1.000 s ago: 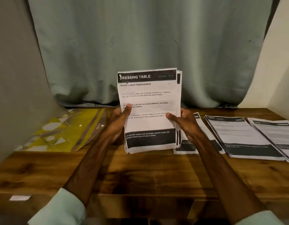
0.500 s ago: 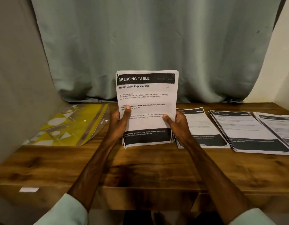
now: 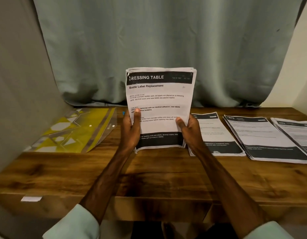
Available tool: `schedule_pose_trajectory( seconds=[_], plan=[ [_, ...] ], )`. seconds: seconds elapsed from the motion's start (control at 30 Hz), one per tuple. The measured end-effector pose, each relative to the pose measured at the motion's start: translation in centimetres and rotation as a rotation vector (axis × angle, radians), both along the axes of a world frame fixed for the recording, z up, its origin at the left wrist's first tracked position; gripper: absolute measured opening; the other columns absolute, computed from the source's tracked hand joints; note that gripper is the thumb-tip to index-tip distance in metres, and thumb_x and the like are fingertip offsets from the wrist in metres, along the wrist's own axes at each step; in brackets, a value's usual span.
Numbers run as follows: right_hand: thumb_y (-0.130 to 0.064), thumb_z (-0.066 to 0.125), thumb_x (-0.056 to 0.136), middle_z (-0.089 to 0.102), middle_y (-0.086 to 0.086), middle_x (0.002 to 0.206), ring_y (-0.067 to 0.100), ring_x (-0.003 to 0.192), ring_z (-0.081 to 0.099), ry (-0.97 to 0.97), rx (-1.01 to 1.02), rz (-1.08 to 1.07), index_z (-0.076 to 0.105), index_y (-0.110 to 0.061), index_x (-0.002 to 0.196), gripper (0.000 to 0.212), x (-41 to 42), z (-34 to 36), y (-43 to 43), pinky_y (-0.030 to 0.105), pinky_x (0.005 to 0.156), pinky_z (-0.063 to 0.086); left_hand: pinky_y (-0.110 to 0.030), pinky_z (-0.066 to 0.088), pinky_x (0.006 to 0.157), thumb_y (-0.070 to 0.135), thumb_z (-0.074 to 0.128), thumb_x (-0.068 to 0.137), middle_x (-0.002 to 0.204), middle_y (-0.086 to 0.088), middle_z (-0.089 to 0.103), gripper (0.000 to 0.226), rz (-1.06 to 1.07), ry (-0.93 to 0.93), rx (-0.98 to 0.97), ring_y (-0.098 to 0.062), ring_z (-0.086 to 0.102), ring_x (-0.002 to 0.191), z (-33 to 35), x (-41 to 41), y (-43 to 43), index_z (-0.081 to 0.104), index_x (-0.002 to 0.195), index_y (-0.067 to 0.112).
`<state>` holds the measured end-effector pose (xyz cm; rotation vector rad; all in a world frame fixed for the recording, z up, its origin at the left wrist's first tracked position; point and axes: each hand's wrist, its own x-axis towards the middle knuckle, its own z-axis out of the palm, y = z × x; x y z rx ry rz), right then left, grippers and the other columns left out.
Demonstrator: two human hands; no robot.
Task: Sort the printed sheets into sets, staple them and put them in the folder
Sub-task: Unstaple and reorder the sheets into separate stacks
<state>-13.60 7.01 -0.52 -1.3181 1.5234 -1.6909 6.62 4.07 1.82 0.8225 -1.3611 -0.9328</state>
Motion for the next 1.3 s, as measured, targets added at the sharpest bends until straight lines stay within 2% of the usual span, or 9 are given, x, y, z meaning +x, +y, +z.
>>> schedule_pose_trajectory(
  seconds=[0.1, 0.27, 0.4, 0.53, 0.63, 0.77, 0.87, 1.03, 1.3],
  plan=[
    [-0.026, 0.058, 0.102, 0.062, 0.006, 0.136, 0.021, 0.117, 0.063, -0.005, 0.028, 0.001, 0.05, -0.012, 0.141, 0.043, 0.2, -0.6, 0.0, 0.044, 0.096, 0.057, -0.019, 0.057, 0.075, 0.03, 0.046, 0.108, 0.116, 0.01, 0.072, 0.028, -0.007, -0.001, 0.0, -0.006, 0.071, 0.104, -0.3, 0.1, 0.2, 0.051, 0.135, 0.022],
    [-0.026, 0.057, 0.102, 0.062, 0.001, 0.131, 0.012, 0.107, 0.063, 0.009, 0.003, 0.019, 0.05, -0.013, 0.141, 0.042, -0.1, -0.4, -0.2, 0.024, 0.082, 0.056, -0.022, 0.059, 0.075, 0.034, 0.045, 0.108, 0.116, 0.005, 0.073, 0.035, -0.011, -0.018, 0.012, -0.012, 0.073, 0.104, -0.3, 0.5, -0.2, 0.053, 0.137, 0.016],
    [-0.031, 0.06, 0.1, 0.066, -0.008, 0.124, 0.01, 0.105, 0.068, 0.003, -0.022, 0.058, 0.053, -0.023, 0.135, 0.037, -0.2, 0.9, -0.1, 0.033, 0.087, 0.06, -0.019, 0.058, 0.075, 0.031, 0.043, 0.109, 0.112, 0.007, 0.074, 0.028, 0.01, -0.022, -0.034, -0.009, 0.072, 0.103, 1.0, 0.8, -0.4, 0.056, 0.13, 0.017],
    [-0.026, 0.06, 0.1, 0.065, -0.02, 0.109, -0.01, 0.088, 0.068, 0.018, -0.08, 0.073, 0.053, -0.02, 0.131, 0.032, -0.2, 4.0, -0.3, 0.016, 0.067, 0.057, -0.024, 0.061, 0.077, 0.033, 0.045, 0.109, 0.112, 0.004, 0.074, 0.033, 0.046, -0.039, -0.09, -0.007, 0.073, 0.099, 3.6, 1.3, -1.3, 0.056, 0.131, 0.011],
    [-0.022, 0.059, 0.101, 0.066, -0.017, 0.109, -0.009, 0.088, 0.069, 0.035, -0.136, 0.074, 0.053, -0.016, 0.13, 0.031, -0.4, 6.4, -0.5, 0.015, 0.068, 0.057, -0.019, 0.057, 0.071, 0.03, 0.045, 0.109, 0.106, 0.004, 0.074, 0.031, 0.048, -0.034, -0.157, -0.007, 0.074, 0.093, 6.1, 1.4, -1.8, 0.056, 0.128, 0.008],
    [-0.022, 0.06, 0.1, 0.068, -0.014, 0.106, -0.006, 0.088, 0.07, 0.04, -0.209, 0.053, 0.056, -0.016, 0.124, 0.025, -0.6, 9.3, -1.0, 0.015, 0.066, 0.056, -0.034, 0.062, 0.082, 0.034, 0.047, 0.108, 0.109, -0.004, 0.073, 0.027, 0.064, -0.059, -0.259, -0.016, 0.074, 0.096, 8.7, 1.3, -2.5, 0.059, 0.124, 0.015],
    [-0.024, 0.062, 0.1, 0.072, -0.002, 0.11, 0.003, 0.091, 0.073, 0.04, -0.248, 0.033, 0.059, -0.011, 0.124, 0.028, -0.7, 10.7, -1.4, 0.019, 0.071, 0.058, -0.048, 0.059, 0.089, 0.038, 0.048, 0.107, 0.108, -0.005, 0.073, 0.023, 0.101, -0.086, -0.316, -0.021, 0.072, 0.098, 9.4, 1.1, -2.9, 0.063, 0.115, 0.024],
    [-0.024, 0.06, 0.101, 0.072, 0.002, 0.111, 0.002, 0.09, 0.072, 0.064, -0.258, 0.014, 0.06, -0.007, 0.126, 0.03, -0.6, 11.1, -1.5, 0.017, 0.07, 0.056, -0.042, 0.062, 0.08, 0.036, 0.047, 0.108, 0.097, -0.005, 0.075, 0.029, 0.151, -0.099, -0.297, -0.017, 0.074, 0.087, 9.3, 0.9, -2.9, 0.067, 0.109, 0.015],
    [-0.025, 0.063, 0.1, 0.075, 0.0, 0.108, 0.008, 0.093, 0.073, 0.024, -0.267, 0.013, 0.064, -0.009, 0.122, 0.028, -0.4, 11.4, -1.5, 0.019, 0.074, 0.056, -0.016, 0.053, 0.066, 0.038, 0.049, 0.107, 0.085, -0.001, 0.072, 0.035, 0.239, -0.014, -0.256, -0.003, 0.069, 0.074, 9.9, 0.5, -2.7, 0.064, 0.096, 0.008]
  ],
)
